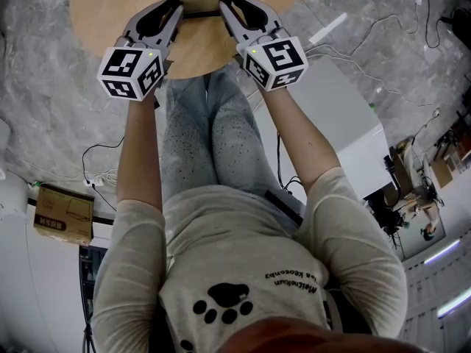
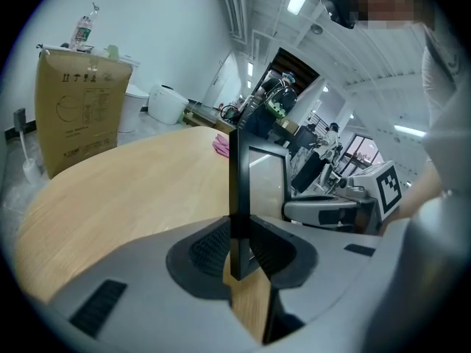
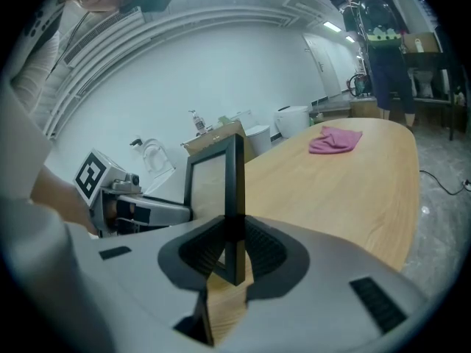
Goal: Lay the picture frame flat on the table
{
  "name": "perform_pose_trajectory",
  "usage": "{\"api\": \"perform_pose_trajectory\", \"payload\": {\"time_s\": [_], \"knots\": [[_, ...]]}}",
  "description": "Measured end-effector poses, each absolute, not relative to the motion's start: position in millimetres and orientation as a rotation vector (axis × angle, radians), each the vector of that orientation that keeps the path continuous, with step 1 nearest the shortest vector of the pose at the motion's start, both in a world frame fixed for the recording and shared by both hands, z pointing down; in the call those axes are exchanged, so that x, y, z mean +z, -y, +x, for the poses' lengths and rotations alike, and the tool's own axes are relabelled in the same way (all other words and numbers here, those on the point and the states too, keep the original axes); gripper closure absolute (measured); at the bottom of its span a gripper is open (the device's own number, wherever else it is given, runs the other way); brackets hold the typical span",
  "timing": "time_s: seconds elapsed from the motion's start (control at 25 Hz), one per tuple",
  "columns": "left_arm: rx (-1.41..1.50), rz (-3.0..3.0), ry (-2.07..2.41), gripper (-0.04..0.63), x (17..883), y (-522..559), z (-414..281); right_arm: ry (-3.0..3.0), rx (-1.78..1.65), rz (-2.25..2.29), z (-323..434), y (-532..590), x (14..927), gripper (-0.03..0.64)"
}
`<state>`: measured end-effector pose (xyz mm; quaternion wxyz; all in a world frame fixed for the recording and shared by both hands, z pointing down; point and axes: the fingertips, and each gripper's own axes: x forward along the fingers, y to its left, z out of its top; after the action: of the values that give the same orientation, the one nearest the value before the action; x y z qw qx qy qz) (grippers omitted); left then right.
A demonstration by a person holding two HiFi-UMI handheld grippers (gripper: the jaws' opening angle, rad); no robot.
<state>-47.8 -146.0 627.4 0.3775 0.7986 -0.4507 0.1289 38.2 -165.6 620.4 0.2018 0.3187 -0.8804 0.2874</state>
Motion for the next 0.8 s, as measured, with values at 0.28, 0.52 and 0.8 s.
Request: {"api": "perform_pose_trajectory", "payload": {"time_s": [0.28,0.52,0.8], "knots": [[0.344,2.026,1.137,0.509,641,148,-47,2.434,0.827,0.889,39,167,635,0.528],[0.354,2.005,1.130,0.509,653,153,-46,2.414,0.833,0.876,39,173,646,0.528],[0.373,1.985,1.120,0.509,664,155,-49,2.391,0.849,0.866,36,175,657,0.528]]}}
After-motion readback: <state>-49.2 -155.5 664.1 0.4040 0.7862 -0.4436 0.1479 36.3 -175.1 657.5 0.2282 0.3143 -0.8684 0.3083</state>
